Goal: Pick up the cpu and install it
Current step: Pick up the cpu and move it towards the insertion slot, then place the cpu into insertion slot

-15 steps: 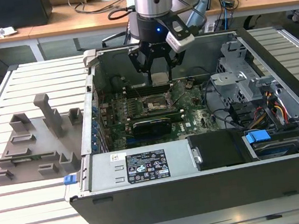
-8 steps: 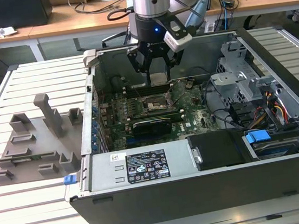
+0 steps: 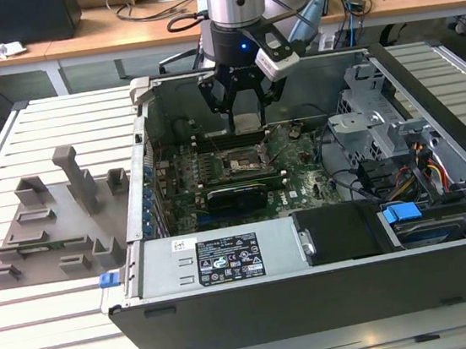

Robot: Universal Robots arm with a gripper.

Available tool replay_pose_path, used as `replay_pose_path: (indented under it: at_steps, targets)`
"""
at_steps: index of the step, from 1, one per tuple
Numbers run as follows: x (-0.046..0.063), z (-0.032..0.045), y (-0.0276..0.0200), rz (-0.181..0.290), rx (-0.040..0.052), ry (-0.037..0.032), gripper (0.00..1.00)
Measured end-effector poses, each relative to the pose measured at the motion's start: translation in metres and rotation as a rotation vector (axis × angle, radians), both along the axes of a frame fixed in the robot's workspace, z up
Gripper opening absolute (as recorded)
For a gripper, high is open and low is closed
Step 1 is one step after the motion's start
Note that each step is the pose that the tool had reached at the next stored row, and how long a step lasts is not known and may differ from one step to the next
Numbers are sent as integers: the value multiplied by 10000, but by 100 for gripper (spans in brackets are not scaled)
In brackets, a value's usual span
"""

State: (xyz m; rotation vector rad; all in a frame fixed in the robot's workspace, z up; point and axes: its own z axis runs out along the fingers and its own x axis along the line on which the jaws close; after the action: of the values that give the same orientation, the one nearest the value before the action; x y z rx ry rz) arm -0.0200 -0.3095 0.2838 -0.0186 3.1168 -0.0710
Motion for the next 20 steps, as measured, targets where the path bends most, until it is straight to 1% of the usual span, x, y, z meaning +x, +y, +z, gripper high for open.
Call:
replay_pose_path:
  at_steps: [6, 7, 9, 14, 15, 16, 17, 20]
  targets:
    - [0, 0, 0, -1, -2, 0, 55]
    - [0, -1, 0, -56, -11, -1, 55]
    - [0, 0, 0, -348, -38, 0, 55]
    - [0, -1, 0, -973, -65, 0, 55]
    - [0, -1, 0, -1198, -85, 2, 55]
    - [0, -1, 0, -1539, -126, -1, 55]
    - [0, -1, 0, -1745, -154, -1, 55]
    - [0, -1, 0, -2018, -175, -1, 55]
